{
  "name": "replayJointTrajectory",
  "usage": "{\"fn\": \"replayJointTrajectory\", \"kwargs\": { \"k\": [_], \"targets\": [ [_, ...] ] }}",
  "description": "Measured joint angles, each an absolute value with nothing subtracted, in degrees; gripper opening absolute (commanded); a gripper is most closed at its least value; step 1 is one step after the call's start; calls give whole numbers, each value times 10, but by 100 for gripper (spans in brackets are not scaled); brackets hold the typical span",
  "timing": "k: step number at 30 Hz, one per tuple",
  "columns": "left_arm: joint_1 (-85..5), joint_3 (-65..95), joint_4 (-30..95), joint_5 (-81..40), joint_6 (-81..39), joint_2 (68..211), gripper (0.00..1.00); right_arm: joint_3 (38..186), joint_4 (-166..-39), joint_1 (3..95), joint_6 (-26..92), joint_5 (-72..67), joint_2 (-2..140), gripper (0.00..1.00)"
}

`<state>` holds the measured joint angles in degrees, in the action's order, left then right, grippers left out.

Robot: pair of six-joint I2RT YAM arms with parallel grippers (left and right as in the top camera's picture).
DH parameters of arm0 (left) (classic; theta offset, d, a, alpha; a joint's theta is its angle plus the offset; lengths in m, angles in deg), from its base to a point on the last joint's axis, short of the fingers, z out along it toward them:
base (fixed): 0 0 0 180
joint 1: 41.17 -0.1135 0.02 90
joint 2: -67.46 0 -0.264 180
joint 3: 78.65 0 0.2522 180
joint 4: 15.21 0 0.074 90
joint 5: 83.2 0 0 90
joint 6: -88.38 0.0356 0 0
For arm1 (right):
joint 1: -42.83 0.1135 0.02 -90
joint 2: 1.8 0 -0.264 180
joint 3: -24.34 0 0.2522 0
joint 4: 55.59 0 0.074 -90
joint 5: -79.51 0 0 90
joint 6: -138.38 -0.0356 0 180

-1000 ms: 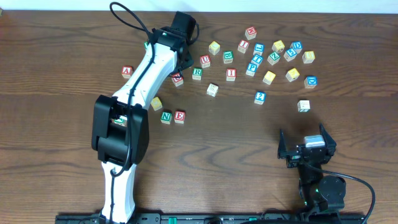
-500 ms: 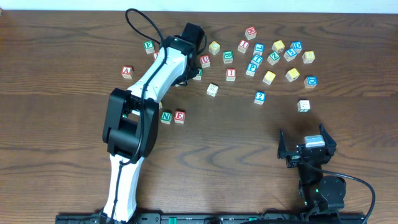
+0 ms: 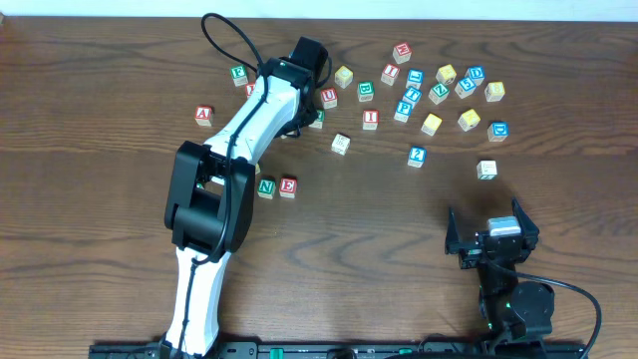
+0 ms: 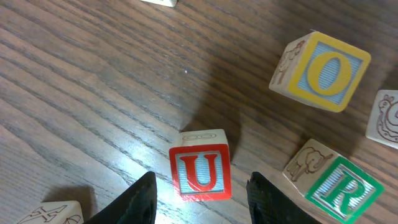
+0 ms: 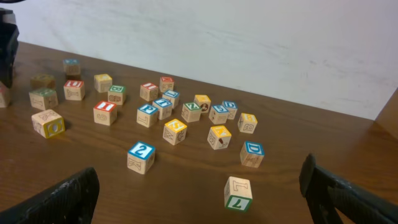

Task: Spell out NEURIPS
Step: 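Lower the left gripper and close it on the red U block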

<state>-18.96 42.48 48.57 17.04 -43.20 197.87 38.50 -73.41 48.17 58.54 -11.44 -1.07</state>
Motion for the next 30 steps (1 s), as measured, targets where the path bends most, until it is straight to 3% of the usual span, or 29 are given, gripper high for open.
{"fn": "replayJointTrajectory", "kwargs": {
  "k": [30],
  "targets": [
    [-190,415,471,175,-432,1995,46,385,-734,482,585,-114,-11,99]
  ]
}}
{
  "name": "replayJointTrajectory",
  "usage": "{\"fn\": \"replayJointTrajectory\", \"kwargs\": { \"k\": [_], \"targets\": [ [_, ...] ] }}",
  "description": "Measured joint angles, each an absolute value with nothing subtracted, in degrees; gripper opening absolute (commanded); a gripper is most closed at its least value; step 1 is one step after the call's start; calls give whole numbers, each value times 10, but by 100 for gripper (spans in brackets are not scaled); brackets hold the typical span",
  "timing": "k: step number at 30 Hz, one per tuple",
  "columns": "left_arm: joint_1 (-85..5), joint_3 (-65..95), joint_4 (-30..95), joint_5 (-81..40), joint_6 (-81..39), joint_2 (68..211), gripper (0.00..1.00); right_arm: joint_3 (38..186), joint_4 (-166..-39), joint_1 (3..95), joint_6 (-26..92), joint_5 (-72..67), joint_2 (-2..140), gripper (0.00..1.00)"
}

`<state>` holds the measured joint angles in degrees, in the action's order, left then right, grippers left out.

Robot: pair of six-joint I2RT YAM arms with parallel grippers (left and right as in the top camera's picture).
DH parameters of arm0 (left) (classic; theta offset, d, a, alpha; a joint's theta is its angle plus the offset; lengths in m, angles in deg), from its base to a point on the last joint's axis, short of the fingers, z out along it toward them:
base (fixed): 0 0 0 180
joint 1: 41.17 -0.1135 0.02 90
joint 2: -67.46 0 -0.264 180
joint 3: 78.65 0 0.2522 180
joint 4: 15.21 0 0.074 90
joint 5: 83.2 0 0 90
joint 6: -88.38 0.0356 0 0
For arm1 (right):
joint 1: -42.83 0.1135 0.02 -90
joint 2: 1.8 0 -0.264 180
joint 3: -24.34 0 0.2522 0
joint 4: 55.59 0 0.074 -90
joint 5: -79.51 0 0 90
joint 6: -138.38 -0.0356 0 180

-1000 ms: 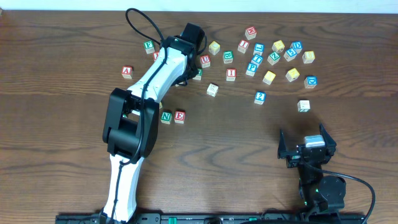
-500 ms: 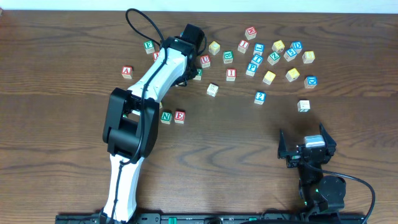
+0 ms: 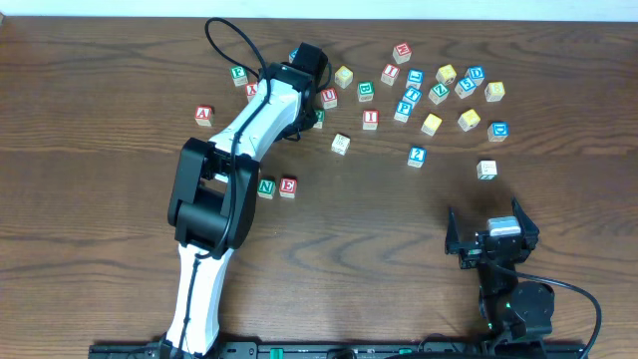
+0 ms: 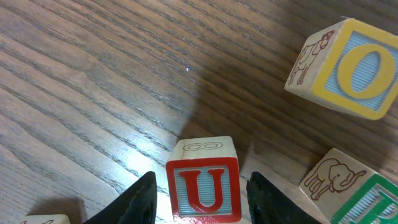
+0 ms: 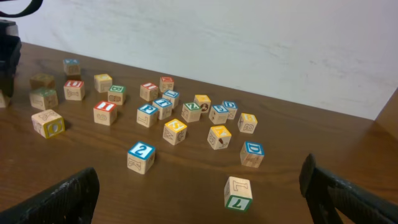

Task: Spell out NEURIPS
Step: 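Lower the left gripper and close it on the red U block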

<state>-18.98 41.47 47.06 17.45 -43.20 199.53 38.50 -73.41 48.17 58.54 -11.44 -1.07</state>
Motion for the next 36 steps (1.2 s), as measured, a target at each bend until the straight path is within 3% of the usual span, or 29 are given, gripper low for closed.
{"fn": "replayJointTrajectory", "kwargs": {
  "k": [23,29,36],
  "targets": [
    [-190,408,470,175,-438,1995,44,385,-734,482,585,-114,-11,99],
    [-190,408,469,175,-445,1995,32,385,-734,482,585,-114,-11,99],
    [-190,408,469,175,-450,1995,32,385,-734,482,585,-114,-11,99]
  ]
}}
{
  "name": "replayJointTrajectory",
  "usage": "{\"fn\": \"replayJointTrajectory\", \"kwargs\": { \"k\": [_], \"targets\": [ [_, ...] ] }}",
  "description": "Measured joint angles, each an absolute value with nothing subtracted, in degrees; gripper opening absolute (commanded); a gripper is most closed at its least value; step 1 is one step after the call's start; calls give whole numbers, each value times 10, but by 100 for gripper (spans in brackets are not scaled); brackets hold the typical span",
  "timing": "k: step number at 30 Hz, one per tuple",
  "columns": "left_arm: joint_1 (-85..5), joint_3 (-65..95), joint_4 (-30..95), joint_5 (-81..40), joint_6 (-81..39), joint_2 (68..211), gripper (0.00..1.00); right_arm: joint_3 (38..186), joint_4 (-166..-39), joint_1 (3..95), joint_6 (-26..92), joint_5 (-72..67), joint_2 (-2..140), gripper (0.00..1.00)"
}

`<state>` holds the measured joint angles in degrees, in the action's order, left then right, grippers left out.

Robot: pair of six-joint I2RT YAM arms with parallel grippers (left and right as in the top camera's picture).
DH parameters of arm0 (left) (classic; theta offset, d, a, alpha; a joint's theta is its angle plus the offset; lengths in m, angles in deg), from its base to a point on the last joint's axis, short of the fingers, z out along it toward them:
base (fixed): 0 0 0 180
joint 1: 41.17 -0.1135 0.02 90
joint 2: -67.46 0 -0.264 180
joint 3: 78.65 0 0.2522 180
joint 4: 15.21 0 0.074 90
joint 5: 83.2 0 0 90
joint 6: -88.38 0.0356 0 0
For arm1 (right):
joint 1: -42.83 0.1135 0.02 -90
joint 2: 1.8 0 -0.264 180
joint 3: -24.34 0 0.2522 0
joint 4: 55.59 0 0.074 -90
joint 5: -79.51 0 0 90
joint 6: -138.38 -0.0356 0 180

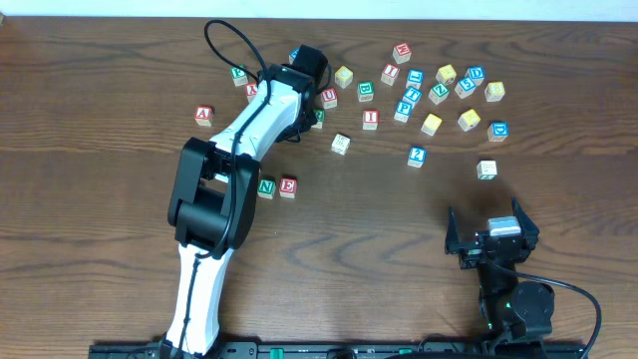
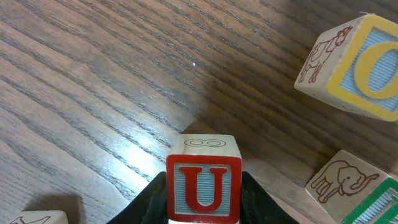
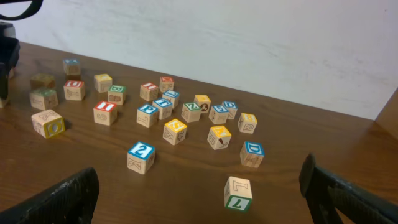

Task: Spell out NEURIPS
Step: 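Lower the left gripper and close it on the red U block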

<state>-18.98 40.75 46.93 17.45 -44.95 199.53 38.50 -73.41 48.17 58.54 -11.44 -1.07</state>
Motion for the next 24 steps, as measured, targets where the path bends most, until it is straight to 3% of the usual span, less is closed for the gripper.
{"fn": "replayJointTrajectory", "kwargs": {
  "k": [24],
  "targets": [
    [-190,408,465,175,-397,1995,32,385,-734,482,585,-114,-11,99]
  ]
}}
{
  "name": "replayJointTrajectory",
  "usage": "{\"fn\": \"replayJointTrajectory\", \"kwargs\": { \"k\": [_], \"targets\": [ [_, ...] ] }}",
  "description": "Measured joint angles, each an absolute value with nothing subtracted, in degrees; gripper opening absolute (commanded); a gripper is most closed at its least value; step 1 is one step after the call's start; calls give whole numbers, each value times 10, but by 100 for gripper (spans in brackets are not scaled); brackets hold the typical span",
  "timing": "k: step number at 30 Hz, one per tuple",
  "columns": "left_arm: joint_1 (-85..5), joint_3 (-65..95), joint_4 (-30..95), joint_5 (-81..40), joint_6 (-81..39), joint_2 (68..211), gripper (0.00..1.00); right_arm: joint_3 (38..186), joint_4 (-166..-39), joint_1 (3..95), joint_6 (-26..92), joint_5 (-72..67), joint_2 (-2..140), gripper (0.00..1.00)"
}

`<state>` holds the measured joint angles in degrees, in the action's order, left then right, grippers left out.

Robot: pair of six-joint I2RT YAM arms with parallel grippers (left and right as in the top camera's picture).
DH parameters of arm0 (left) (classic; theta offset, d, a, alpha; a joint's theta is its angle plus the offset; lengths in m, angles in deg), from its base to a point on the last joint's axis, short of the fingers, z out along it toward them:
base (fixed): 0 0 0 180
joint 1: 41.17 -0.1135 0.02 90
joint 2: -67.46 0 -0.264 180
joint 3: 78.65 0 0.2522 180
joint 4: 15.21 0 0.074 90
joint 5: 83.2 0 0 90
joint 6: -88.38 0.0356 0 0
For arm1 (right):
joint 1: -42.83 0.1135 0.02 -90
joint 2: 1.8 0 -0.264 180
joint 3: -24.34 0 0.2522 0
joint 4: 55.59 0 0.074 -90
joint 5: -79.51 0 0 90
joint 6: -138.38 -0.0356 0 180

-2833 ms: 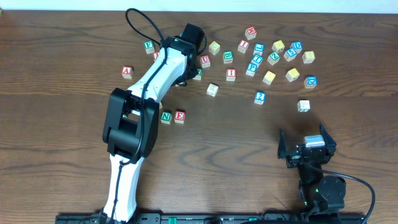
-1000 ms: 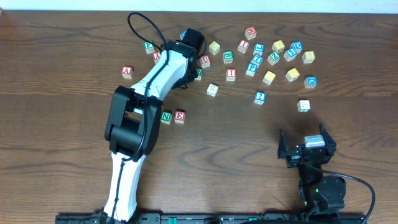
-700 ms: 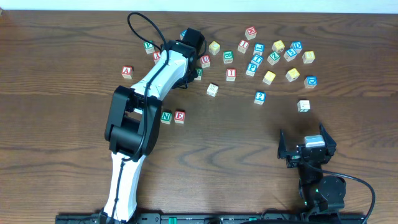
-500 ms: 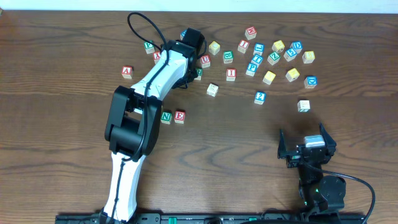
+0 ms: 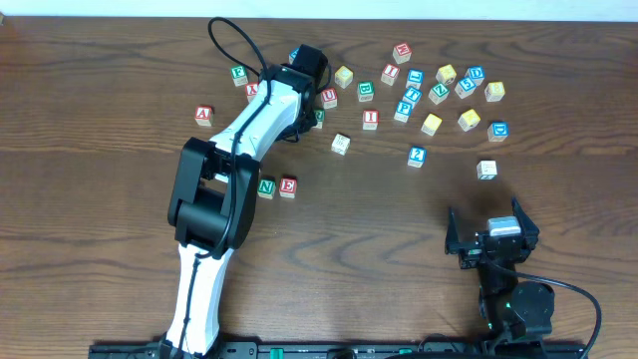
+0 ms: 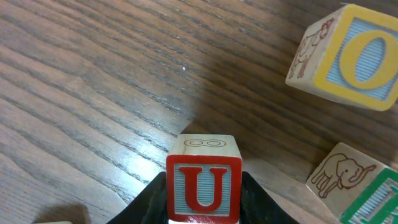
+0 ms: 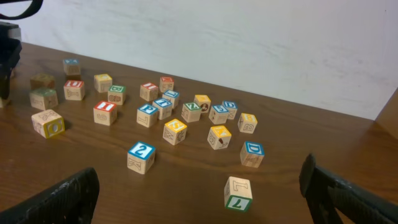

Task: Spell out NEURIPS
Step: 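Lower the left gripper and close it on the red U block, then carry the U block toward the right of the E block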

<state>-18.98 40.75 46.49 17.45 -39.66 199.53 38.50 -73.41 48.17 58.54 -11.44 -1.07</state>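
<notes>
The red U block (image 6: 203,186) is pinched between the fingers of my left gripper (image 6: 203,202), which is shut on it. Overhead, the U block (image 5: 329,96) sits at the tip of the left arm in the far cluster. A green N block (image 5: 266,186) and a red E block (image 5: 288,186) lie side by side mid-table, touching. My right gripper (image 7: 199,205) is open and holds nothing, near the front right of the table (image 5: 491,239).
A yellow O block (image 6: 348,59) and a green R block (image 6: 373,196) lie close to the right of the U. Several more letter blocks spread across the far right, including a red I (image 5: 371,118), a blue 2 (image 7: 141,155) and a green 7 block (image 7: 238,194).
My left gripper stays shut on the U block. The left wrist view has shifted slightly: the whole O block now shows, and the block at the lower left has nearly slid out of view.
My left gripper was open just above the U block. Then it stood lower, with a finger on each side of the block. By the last moment it had shut on the U, and it holds it still. The right arm has not moved.
</notes>
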Motion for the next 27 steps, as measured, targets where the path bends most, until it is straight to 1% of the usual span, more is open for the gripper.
{"fn": "replayJointTrajectory", "kwargs": {
  "k": [9,19,20,22,27],
  "targets": [
    [-190,405,466,174,-363,1988,32,385,-734,482,585,-114,-11,99],
    [-190,404,482,161,-297,1888,32,385,-734,482,585,-114,-11,99],
    [-190,404,487,156,-285,1878,31,385,-734,482,585,-114,-11,99],
    [-190,404,500,140,-265,1857,25,385,-734,482,585,-114,-11,99],
    [-190,404,542,107,-229,1828,25,385,-734,482,585,-114,-11,99]
  ]
}}
